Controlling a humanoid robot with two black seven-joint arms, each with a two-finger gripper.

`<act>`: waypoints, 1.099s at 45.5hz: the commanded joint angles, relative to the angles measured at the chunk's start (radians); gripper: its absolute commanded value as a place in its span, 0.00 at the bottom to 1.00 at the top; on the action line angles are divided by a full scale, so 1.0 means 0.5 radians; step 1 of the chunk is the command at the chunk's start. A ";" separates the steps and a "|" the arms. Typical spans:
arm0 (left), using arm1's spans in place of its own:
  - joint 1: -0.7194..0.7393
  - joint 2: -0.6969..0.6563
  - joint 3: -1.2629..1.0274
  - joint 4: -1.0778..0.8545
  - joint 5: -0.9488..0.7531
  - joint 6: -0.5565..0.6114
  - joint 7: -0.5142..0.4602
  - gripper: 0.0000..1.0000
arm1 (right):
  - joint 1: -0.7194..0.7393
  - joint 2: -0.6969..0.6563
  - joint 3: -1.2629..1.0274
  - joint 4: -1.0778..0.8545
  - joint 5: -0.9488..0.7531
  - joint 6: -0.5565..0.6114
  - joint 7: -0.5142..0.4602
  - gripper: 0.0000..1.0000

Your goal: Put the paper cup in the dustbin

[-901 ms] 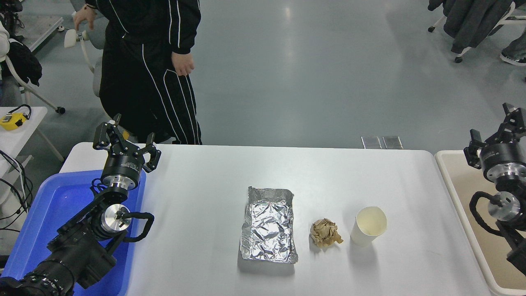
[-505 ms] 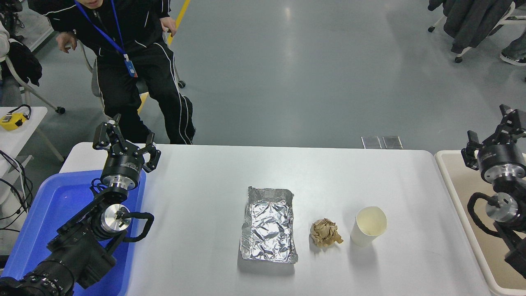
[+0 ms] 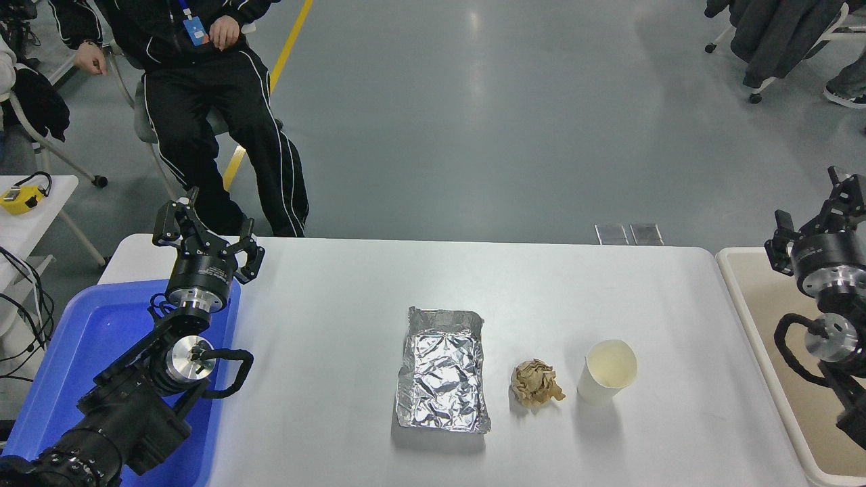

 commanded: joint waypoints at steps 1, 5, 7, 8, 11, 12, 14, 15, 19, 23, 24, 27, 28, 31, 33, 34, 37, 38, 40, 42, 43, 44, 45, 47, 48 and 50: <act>0.000 0.001 0.000 0.000 -0.001 0.000 0.000 1.00 | -0.004 -0.020 0.000 0.001 0.001 0.000 0.000 0.99; 0.000 -0.002 0.000 0.000 -0.001 0.000 0.000 1.00 | 0.012 -0.029 -0.003 0.001 0.004 0.000 0.000 0.99; 0.000 -0.002 0.000 0.000 -0.001 0.000 0.000 1.00 | 0.008 -0.032 -0.040 0.001 0.007 0.003 0.000 0.99; 0.000 -0.002 0.000 0.000 -0.001 0.000 0.000 1.00 | 0.012 -0.032 -0.107 -0.002 0.028 0.000 -0.003 0.99; 0.000 -0.002 0.000 0.000 -0.001 0.000 0.000 1.00 | 0.091 -0.032 -0.288 -0.005 0.047 -0.003 -0.006 0.99; 0.000 -0.002 0.000 0.000 0.002 0.000 0.000 1.00 | 0.125 -0.035 -0.367 -0.012 0.065 -0.006 -0.006 0.99; 0.000 -0.002 0.000 0.000 -0.001 0.000 0.000 1.00 | 0.146 -0.038 -0.435 -0.030 0.096 -0.006 -0.006 0.99; 0.000 -0.002 0.000 0.000 -0.001 0.000 0.000 1.00 | 0.153 -0.041 -0.457 -0.036 0.114 -0.006 -0.006 0.99; 0.000 -0.002 0.000 0.000 0.002 0.000 0.000 1.00 | 0.183 -0.084 -0.534 -0.024 0.163 0.003 -0.006 0.99; 0.000 -0.002 0.000 0.000 -0.001 0.000 0.000 1.00 | 0.269 -0.203 -0.686 -0.012 0.154 0.003 -0.006 0.99; 0.000 -0.002 0.000 0.000 -0.001 0.000 0.000 1.00 | 0.330 -0.249 -0.790 -0.009 0.151 0.003 -0.006 0.99; 0.000 -0.002 0.000 0.000 -0.001 0.000 0.000 1.00 | 0.478 -0.342 -1.058 -0.009 0.151 0.049 -0.006 0.99; 0.000 -0.002 0.000 0.000 -0.001 0.000 0.000 1.00 | 0.517 -0.369 -1.134 -0.009 0.151 0.079 -0.006 0.99; 0.000 -0.002 0.000 0.000 -0.001 0.000 0.000 1.00 | 0.702 -0.489 -1.441 0.016 0.163 0.221 -0.006 0.99; 0.000 -0.002 0.000 0.000 -0.001 0.000 0.000 1.00 | 0.845 -0.575 -1.662 0.040 0.130 0.261 -0.009 0.99; 0.000 -0.002 0.000 0.000 -0.001 0.000 0.000 1.00 | 0.892 -0.596 -1.724 0.044 0.120 0.270 -0.009 0.99; 0.000 -0.002 0.000 0.000 -0.001 0.000 0.000 1.00 | 1.155 -0.652 -2.130 0.050 0.010 0.377 -0.012 0.99; 0.000 -0.002 0.000 0.000 -0.001 0.000 0.000 1.00 | 1.214 -0.652 -2.220 0.056 -0.024 0.402 -0.012 0.99; 0.000 -0.002 0.000 0.000 -0.001 0.000 0.000 1.00 | 1.416 -0.661 -2.548 0.105 -0.177 0.472 -0.009 0.99; 0.000 -0.002 0.000 0.000 -0.001 0.000 0.000 1.00 | 1.533 -0.679 -2.732 0.196 -0.318 0.506 -0.009 0.99; 0.000 -0.002 0.000 0.000 -0.001 0.000 0.000 1.00 | 1.603 -0.710 -2.819 0.264 -0.443 0.518 -0.009 0.99; 0.000 -0.002 0.000 0.000 -0.001 0.000 0.000 1.00 | 1.665 -0.746 -2.871 0.356 -0.584 0.518 -0.006 0.99; 0.000 -0.002 0.000 0.000 -0.001 0.000 0.000 1.00 | 1.696 -0.762 -2.887 0.402 -0.658 0.518 -0.006 0.99; 0.000 -0.002 0.000 0.000 -0.001 0.000 0.000 1.00 | 1.787 -0.832 -2.902 0.601 -0.986 0.522 -0.009 0.99; 0.000 -0.002 0.000 0.000 -0.001 0.000 0.000 1.00 | 1.803 -0.854 -2.899 0.645 -1.069 0.522 -0.006 0.99; 0.000 -0.002 0.000 0.000 -0.001 0.000 0.000 1.00 | 1.828 -0.888 -2.896 0.730 -1.229 0.522 -0.006 0.99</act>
